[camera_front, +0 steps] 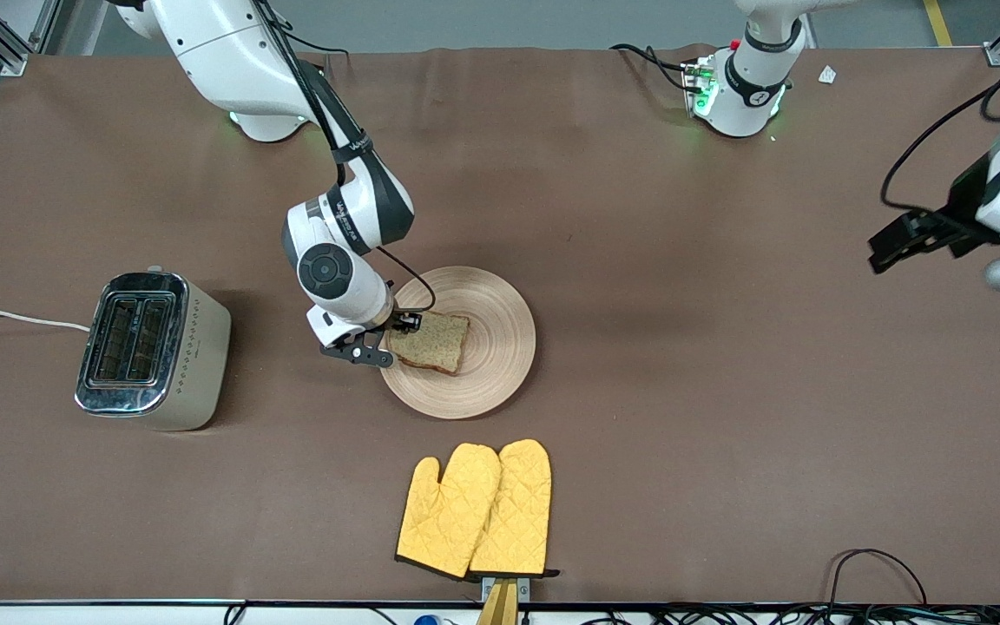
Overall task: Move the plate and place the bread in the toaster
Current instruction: 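Grasp the bread slice with the right gripper and lift it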
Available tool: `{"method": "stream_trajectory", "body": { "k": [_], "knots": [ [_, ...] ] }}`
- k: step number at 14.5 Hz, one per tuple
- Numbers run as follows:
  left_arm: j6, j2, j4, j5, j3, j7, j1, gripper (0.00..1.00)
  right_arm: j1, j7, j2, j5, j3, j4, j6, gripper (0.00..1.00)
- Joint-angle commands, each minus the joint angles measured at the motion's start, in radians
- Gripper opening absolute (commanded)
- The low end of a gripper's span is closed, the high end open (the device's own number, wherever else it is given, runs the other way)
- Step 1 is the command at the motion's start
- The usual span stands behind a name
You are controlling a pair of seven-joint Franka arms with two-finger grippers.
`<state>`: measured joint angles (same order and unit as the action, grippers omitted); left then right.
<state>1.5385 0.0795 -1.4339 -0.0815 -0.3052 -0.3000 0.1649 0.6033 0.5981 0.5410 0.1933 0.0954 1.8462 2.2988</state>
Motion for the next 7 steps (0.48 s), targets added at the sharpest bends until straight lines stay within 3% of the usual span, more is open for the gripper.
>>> {"method": "stream_trajectory", "body": {
  "k": [1,7],
  "knots": [
    [-0.030,-0.014,0.003,-0.017,-0.005,0.054,0.019,1.00,0.003,0.005,0.000,0.017,0.003,0.010,0.016,0.38],
    [-0.086,-0.007,0.044,-0.017,0.001,0.105,0.028,1.00,0.000,0.005,0.004,0.017,0.003,0.011,0.016,0.25]
  ]
}}
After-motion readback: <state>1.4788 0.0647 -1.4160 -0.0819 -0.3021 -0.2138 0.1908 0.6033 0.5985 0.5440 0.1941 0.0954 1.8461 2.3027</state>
